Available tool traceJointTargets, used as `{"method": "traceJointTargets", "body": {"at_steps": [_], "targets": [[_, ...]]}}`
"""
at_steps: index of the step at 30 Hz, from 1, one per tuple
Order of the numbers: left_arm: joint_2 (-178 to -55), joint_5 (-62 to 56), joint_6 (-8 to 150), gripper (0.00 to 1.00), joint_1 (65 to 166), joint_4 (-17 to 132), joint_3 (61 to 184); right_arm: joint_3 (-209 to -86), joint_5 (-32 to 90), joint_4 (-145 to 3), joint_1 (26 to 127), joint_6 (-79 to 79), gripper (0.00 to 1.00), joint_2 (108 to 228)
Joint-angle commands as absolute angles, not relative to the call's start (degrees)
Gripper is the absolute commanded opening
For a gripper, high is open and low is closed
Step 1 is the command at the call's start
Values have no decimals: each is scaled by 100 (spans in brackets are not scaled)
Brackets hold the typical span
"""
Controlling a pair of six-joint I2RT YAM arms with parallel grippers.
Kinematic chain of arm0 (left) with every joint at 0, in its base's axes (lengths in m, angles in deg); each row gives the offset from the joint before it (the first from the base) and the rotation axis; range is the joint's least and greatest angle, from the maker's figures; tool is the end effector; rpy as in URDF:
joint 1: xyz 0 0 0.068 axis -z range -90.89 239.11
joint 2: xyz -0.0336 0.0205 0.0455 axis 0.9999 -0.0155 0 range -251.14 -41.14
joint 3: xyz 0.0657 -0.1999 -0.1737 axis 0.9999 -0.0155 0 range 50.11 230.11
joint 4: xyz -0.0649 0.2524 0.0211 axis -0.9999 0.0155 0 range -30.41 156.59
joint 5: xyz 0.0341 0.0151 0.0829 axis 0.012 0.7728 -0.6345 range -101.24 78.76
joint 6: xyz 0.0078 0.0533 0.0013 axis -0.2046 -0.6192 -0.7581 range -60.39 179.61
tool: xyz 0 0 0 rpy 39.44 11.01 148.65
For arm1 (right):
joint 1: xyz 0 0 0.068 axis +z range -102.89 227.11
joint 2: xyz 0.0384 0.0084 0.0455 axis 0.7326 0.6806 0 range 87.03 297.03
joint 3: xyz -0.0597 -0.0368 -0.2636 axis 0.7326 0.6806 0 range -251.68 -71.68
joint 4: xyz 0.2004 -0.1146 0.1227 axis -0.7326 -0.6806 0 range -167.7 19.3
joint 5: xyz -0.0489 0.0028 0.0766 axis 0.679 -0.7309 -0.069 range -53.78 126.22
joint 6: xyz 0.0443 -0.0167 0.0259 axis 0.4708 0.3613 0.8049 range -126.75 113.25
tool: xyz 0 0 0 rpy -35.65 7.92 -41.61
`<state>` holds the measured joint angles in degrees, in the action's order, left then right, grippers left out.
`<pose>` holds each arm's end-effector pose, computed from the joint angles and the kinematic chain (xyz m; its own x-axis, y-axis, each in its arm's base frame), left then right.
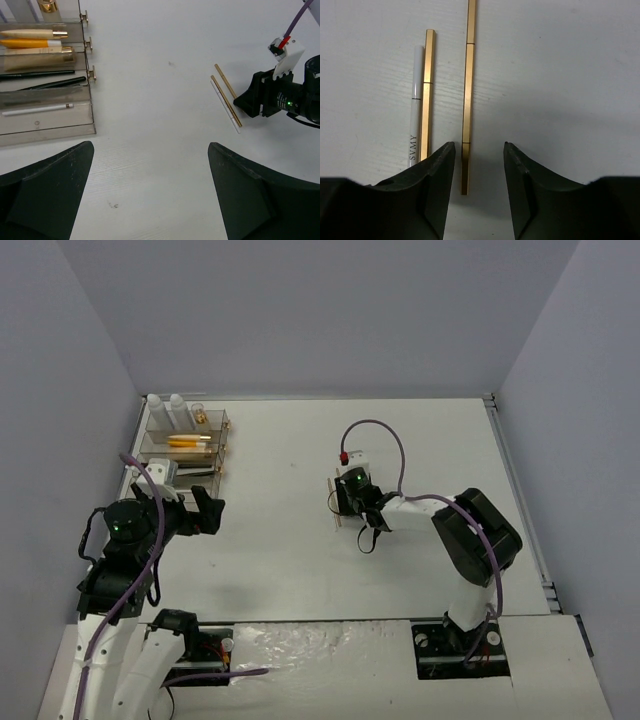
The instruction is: Organize the makeup
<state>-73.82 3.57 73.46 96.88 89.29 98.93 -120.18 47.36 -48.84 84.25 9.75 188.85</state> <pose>0.1194 -0.0254 0.3565 -0.3159 -0.1904 -0.9295 0.3104 0.9050 -0.2908 0.2923 0.2127 0.1544 -0.5299 -0.0518 -0.8465 -0.3239 0.9348 0.1456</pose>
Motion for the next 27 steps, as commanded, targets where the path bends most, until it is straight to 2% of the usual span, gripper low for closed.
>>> {"method": "traceJointTargets", "body": {"at_steps": [1,3,6,11,15,20,27], "targets": [[-7597,356,7222,97,9770,8650,10019,-12120,4916,-4818,8343,1158,21,19079],[-7675,432,7293,97,9783,8614,10037,-12044,4987,-4824,8347,1141,9,18972],[-7836,610,7538,97,9799,8536,10098,-11952,4985,-4854,8341,1058,0,18642],[-8224,734,8068,97,10015,8125,10175,-11628,4645,-4683,8403,955,0,17696],[-8662,172,8335,97,10609,7870,10351,-11377,4359,-4511,8669,933,0,16671],[-9359,-965,8677,97,11862,7542,10708,-11315,4205,-4317,9200,939,0,15772],[-10107,-1468,9763,95,12683,6491,10934,-11180,3701,-3790,9457,1214,0,15244]]}}
